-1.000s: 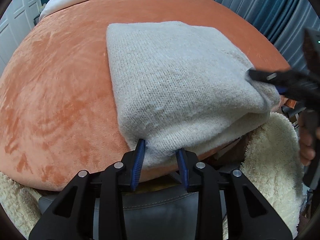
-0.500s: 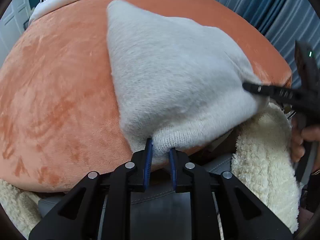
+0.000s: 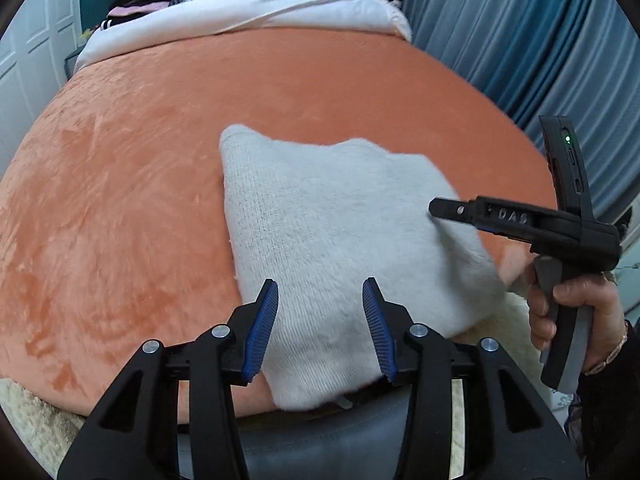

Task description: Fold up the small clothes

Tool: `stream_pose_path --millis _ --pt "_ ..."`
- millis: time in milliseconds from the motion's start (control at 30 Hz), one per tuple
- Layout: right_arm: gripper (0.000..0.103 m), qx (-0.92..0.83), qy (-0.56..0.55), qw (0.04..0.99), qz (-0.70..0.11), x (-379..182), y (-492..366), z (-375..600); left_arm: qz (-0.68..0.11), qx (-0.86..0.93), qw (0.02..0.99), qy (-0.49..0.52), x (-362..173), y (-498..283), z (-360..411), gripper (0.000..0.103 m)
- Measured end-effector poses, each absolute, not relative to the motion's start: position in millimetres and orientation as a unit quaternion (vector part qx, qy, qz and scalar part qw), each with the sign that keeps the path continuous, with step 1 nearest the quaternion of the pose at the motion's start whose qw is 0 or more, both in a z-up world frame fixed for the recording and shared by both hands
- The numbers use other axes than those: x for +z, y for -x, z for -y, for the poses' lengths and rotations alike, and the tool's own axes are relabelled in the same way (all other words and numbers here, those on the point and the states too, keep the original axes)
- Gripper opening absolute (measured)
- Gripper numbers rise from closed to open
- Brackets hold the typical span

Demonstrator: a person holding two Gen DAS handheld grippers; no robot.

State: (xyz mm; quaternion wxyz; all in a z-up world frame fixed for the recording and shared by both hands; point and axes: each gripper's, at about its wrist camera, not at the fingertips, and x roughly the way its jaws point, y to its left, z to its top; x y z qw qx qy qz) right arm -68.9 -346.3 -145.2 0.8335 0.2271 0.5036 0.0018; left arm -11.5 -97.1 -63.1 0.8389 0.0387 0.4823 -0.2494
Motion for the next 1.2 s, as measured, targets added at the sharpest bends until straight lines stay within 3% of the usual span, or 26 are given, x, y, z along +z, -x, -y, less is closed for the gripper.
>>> stream_pose_path --millis 33,200,333,367,500,633,833,867,900,933,1100,1200 --pt "0.01 0.008 -0.215 0.836 -0.505 -142 64 341 -0.488 -0.241 0.837 -0.044 -66 9 101 0.04" --pt "0.009 0.014 -0.223 0.891 -0.395 -82 93 351 -0.5 -0.234 0.832 -0.052 -73 8 108 0.042" --pt "0.009 -0.014 -0.222 0.823 -0.523 -174 71 365 -0.504 -0.235 0.829 -0.065 -80 8 114 0.043" --pt "0.009 -0.012 -0.234 0.83 -0.506 -175 76 365 -0.504 -0.234 0.829 -0.07 -81 10 116 0.043" --pt "0.02 0.001 -0.275 0.848 -0.453 -133 102 365 -0.5 -0.221 0.833 -0.086 -85 11 117 0.043" --pt "0.049 -0.008 -0.261 0.849 -0.46 -128 134 359 -0.504 -0.22 0.831 -0.083 -86 6 115 0.043" --pt "0.051 -0.012 -0.262 0.821 -0.508 -169 158 340 -0.501 -0.216 0.833 -0.089 -87 11 117 0.043" --pt "0.047 -0.012 -0.259 0.821 -0.509 -171 157 337 -0.501 -0.214 0.834 -0.091 -87 11 118 0.043" --pt "0.021 -0.007 -0.255 0.824 -0.506 -169 153 335 -0.501 -0.213 0.834 -0.092 -87 11 118 0.043" --pt "0.012 0.002 -0.254 0.827 -0.501 -162 151 336 -0.502 -0.212 0.833 -0.09 -86 12 117 0.043" --pt "0.01 0.027 -0.25 0.881 -0.402 -88 157 337 -0.508 -0.205 0.833 -0.077 -79 16 104 0.043" --pt "0.01 0.004 -0.241 0.853 -0.463 -128 144 343 -0.524 -0.2 0.825 -0.07 -91 15 98 0.044"
